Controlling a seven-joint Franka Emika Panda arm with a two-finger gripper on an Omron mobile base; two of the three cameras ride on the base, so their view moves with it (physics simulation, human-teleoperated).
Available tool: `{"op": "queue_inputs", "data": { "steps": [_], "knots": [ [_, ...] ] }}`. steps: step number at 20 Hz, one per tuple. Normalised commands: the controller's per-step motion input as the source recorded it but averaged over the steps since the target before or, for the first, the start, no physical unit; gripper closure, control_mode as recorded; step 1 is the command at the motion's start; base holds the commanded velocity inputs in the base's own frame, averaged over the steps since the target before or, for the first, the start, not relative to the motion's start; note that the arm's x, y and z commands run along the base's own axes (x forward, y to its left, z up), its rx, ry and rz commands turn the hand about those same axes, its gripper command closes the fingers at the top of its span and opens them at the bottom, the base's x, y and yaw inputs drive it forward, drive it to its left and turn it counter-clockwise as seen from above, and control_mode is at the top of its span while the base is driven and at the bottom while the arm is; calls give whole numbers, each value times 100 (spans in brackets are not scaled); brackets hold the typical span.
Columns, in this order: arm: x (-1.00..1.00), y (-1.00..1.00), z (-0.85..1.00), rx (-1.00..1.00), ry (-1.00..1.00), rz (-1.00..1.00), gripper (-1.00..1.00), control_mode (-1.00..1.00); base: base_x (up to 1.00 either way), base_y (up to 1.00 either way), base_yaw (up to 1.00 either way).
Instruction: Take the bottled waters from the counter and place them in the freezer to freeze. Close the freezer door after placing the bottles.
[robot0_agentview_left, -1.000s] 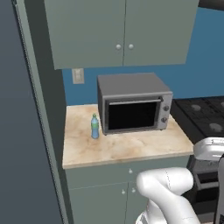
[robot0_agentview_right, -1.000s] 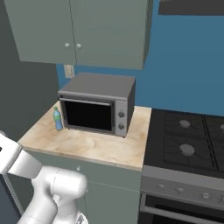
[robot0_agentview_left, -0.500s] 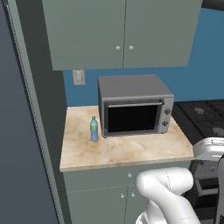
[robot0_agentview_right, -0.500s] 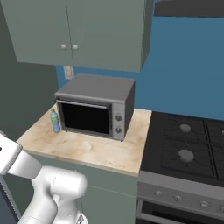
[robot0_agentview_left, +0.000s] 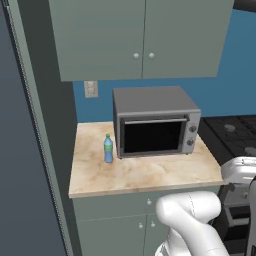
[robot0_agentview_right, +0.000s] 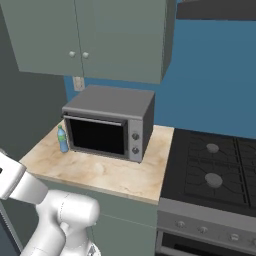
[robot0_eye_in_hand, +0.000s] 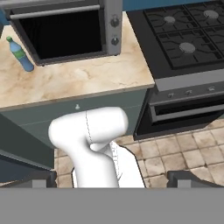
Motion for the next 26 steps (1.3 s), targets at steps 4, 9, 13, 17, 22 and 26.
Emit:
{"op": "queue_inputs", "data": {
  "steps": [4,9,13,17,22,26],
  "knots": [
    [0,0,0,0,0,0,-100,100,18,0,0],
    [0,0,0,0,0,0,-100,100,13,0,0],
    [34,6,-5,0,-5,0,-100,-100,0,0,0],
    [63,19,-11,1,-12,-4,-100,-100,0,0,0],
    [46,34,-17,1,-12,-2,-100,-100,0,0,0],
    [42,36,-7,2,-12,-2,-100,-100,0,0,0]
  ]
}}
